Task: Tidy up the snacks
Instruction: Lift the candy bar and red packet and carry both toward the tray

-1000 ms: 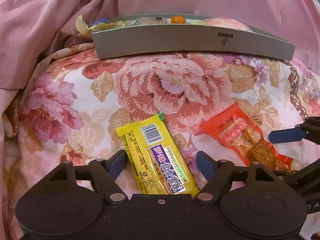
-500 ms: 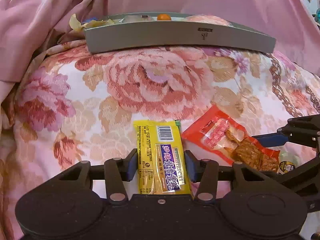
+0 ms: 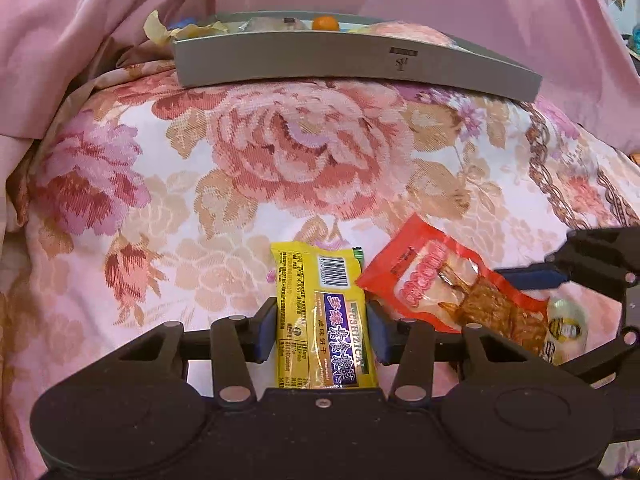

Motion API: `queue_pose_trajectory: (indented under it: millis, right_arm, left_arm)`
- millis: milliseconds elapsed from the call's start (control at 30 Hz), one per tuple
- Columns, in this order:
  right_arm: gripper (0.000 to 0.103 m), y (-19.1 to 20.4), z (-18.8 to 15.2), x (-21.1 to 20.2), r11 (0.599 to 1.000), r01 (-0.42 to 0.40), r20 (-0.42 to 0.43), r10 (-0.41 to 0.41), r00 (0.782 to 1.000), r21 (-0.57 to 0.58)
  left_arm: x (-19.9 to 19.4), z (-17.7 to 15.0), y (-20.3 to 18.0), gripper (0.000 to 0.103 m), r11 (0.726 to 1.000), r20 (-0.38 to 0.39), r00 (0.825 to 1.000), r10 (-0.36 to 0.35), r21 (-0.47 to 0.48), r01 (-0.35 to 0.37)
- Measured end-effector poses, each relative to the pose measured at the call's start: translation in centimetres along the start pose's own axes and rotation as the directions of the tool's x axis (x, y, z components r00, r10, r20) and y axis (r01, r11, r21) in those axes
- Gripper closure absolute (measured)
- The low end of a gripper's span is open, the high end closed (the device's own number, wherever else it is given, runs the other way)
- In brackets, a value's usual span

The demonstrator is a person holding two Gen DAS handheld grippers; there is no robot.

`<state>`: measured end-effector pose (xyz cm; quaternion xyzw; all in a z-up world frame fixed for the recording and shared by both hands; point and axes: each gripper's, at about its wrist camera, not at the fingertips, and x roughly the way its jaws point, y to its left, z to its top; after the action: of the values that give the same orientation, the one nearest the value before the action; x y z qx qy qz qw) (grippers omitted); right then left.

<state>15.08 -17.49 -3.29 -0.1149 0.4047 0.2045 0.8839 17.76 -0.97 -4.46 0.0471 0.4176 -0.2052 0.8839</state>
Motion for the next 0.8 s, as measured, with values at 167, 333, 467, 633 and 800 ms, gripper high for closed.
queue_pose_trajectory:
  millis: [167, 333, 467, 633, 800]
  right_arm:
    - [0.038, 2.0, -0.8, -0.8, 0.982, 0.054, 0.024, -0.051, 0.998, -0.178]
    - [0.038, 4.2, -1.4, -1.4, 0.913, 0.155, 0.066, -0.14, 0.988, -0.377]
    - [0.039, 4.9, -1.7, -1.3, 0.843, 0.25, 0.112, -0.223, 0.968, -0.477]
    - [0.043, 4.3, -1.7, -1.1, 0.826, 0.303, 0.11, -0.286, 0.952, -0.475]
    - [0.042, 3.5, -1.7, -1.1, 0.865, 0.284, 0.068, -0.282, 0.957, -0.414]
  left_arm:
    - [-0.6, -0.7, -0.4, 0.055, 1.0, -0.014, 1.0, -0.015, 0.011, 0.015]
    - [-1.2, -0.8, -0.5, 0.055, 1.0, -0.009, 1.0, -0.021, -0.008, 0.021]
    - [-1.7, -0.5, -0.5, 0.055, 1.0, 0.011, 1.0, -0.014, -0.013, 0.014]
    - [-2.4, -0.1, -0.5, 0.055, 1.0, 0.037, 0.999, -0.009, -0.007, 0.009]
    - [-2.5, -0.4, -0.5, 0.055, 1.0, 0.036, 0.999, -0.005, -0.006, 0.005]
